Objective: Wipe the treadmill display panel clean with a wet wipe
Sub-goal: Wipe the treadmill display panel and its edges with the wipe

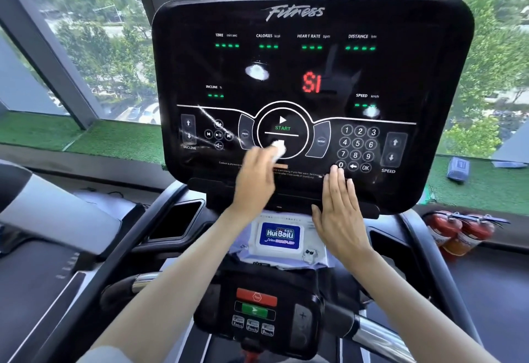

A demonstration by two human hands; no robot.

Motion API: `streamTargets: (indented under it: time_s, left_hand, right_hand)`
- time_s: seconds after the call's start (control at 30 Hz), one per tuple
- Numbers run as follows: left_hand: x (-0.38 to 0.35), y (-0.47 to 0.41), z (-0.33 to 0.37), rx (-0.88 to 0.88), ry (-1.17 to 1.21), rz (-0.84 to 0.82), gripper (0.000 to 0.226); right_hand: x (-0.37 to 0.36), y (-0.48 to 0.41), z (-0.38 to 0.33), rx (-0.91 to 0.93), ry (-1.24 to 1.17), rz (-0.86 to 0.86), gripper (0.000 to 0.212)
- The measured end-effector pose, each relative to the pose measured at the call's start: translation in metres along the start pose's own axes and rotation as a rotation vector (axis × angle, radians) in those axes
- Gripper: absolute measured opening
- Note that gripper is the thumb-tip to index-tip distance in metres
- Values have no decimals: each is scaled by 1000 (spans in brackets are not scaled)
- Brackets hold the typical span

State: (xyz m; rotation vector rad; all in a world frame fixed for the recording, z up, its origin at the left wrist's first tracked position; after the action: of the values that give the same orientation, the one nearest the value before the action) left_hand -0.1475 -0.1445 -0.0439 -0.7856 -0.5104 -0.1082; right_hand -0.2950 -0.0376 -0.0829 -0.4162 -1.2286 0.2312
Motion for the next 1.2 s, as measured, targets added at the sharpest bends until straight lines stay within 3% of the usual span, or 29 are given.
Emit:
streamTargets:
  time_s: [0.07,0.13,0.23,0.3,0.37,0.47,0.53,0.7,0.9,0.97,1.1,1.13,1.2]
  left_hand:
    - [12,-1,-12,173,29,231,27]
    - [2,-1,2,185,16,260,26]
    - [-36,8,42,-69,-4,-58,37]
    - [-41,12,44,-136,-14,-182,41]
    - [-26,8,30,-102,5,-97,41]
    - [-2,4,7,130,63,200,33]
    - [-7,5,13,222,69,275,29]
    - [-41,12,47,-77,28,-116,28]
    - [-13,7,14,149,109,177,15]
    - [-34,7,36,65,66,60,16]
    - [-64,6,65,-258,-31,-374,29]
    - [-60,1,63,-313,-70,-400,31]
    - [-44,-14,54,-271,-68,-292,30]
  right_hand:
    - [0,-1,0,-10,-22,2,62]
    - [0,-2,2,-17,-69,6,62]
    - [2,-1,7,-2,-102,13,59]
    - [3,0,10,15,-90,13,57]
    - [3,4,14,16,-59,6,57]
    - [3,9,17,-18,-31,3,55]
    - [3,10,15,-36,-21,0,55]
    - [3,9,16,-50,-66,-1,58]
    - [5,10,13,-72,-60,-9,56]
    - [4,10,14,-61,-46,-14,57]
    - [3,12,22,-21,-23,-7,56]
    - [3,14,25,-20,-20,-6,55]
    - [2,18,31,-32,-11,-4,55]
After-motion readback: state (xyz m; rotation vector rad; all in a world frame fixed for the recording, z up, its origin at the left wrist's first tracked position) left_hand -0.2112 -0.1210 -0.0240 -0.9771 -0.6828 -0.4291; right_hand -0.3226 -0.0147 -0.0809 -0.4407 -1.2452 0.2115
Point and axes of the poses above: each hand's wrist, its own y-axis away from the middle knuckle, its own x-axis out of the back of the hand, z = x × y, the point moved 4 cm from there along -y, towards the middle knuckle, and after that the axes turned 12 degrees about y, right-handed, at the moved point
